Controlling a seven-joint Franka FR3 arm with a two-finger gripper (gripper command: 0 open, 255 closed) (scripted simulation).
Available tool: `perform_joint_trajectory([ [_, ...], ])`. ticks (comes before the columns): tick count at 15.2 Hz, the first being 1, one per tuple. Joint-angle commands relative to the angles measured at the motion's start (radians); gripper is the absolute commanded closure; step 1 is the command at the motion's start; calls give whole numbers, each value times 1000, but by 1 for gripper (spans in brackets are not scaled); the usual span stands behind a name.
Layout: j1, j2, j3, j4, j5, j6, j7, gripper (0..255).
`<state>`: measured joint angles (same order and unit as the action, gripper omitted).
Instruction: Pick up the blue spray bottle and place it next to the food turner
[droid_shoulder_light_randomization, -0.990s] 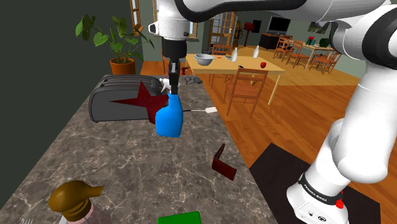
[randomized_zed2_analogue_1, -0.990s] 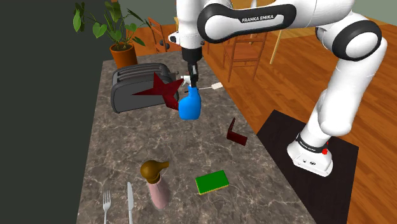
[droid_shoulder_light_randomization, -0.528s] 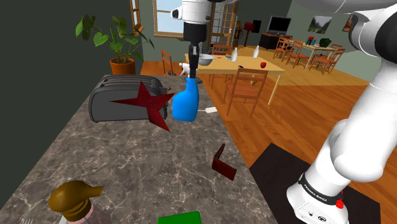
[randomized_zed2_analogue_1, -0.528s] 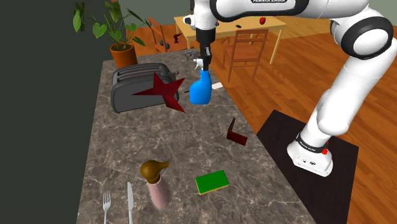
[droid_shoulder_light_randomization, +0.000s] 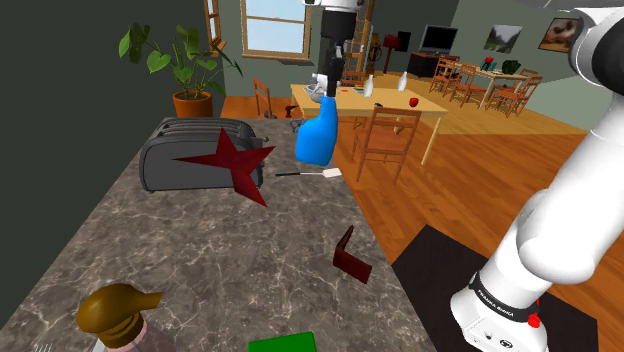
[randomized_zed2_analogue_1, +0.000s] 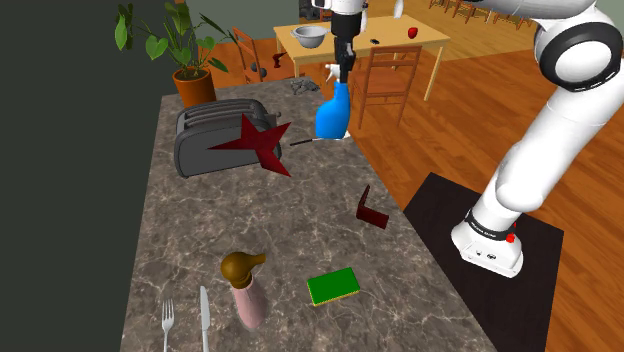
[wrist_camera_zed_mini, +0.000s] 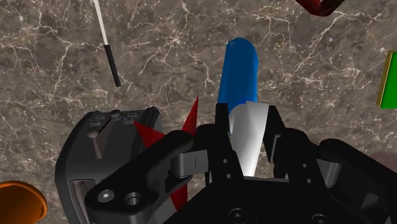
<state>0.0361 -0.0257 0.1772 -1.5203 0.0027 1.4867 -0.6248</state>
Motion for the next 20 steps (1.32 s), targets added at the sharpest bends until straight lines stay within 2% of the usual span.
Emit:
perform_joint_trajectory([
  [1,-22,-12,-24,17,1,-30,-47,255],
  [7,-85,5,-92,133,-4,-129,-178,255],
  [13,-150,73,-156,317,-8,-244,-309,255],
  [20,-151,4,-157,125,-7,-121,-310,255],
])
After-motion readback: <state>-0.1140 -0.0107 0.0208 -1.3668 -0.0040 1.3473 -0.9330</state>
